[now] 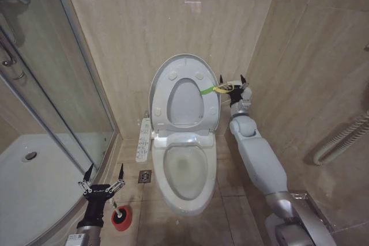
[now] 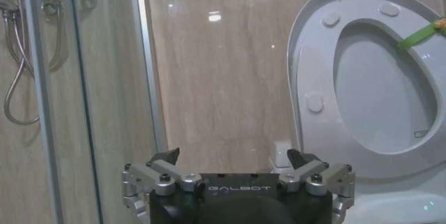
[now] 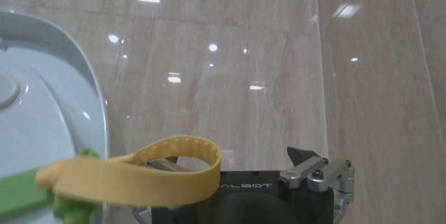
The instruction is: Open the toilet lid, clean the toilet bowl with a toilet brush, close the toilet lid, and flush.
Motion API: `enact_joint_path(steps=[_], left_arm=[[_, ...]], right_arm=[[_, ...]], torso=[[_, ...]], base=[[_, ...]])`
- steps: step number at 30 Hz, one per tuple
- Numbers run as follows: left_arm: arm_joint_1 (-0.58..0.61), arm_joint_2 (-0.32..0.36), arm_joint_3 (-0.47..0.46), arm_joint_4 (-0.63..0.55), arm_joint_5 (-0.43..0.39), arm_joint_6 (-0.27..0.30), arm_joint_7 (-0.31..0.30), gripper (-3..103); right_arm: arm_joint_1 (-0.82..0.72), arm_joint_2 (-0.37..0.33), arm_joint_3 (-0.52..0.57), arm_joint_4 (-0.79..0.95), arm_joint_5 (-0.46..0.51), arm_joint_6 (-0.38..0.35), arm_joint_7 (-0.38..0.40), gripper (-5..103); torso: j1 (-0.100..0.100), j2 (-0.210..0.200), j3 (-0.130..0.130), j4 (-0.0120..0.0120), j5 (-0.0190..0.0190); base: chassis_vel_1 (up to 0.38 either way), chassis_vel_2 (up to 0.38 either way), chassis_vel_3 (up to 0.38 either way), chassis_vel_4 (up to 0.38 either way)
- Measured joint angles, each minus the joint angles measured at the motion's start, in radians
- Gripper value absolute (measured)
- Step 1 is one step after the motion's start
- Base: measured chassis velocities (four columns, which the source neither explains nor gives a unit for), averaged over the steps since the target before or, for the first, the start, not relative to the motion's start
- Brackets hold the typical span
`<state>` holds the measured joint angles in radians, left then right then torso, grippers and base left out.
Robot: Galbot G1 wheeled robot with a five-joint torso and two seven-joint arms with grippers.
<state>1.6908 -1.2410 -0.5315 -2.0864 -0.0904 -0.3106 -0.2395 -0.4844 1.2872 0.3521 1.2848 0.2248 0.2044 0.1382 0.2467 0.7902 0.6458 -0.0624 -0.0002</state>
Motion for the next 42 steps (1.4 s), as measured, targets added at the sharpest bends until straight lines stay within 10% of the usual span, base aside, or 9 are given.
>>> enact_joint_path(steps=[42], left_arm=[[0.000, 0.000, 0.000, 0.000, 0.000, 0.000, 0.000, 100]], right_arm=[[-0.499, -0.160, 0.109, 0.400, 0.075, -0.012, 0.012, 100]], torso=[[0.000, 0.000, 0.000, 0.0009, 0.0002]], base=[[0.000, 0.000, 0.000, 0.000]])
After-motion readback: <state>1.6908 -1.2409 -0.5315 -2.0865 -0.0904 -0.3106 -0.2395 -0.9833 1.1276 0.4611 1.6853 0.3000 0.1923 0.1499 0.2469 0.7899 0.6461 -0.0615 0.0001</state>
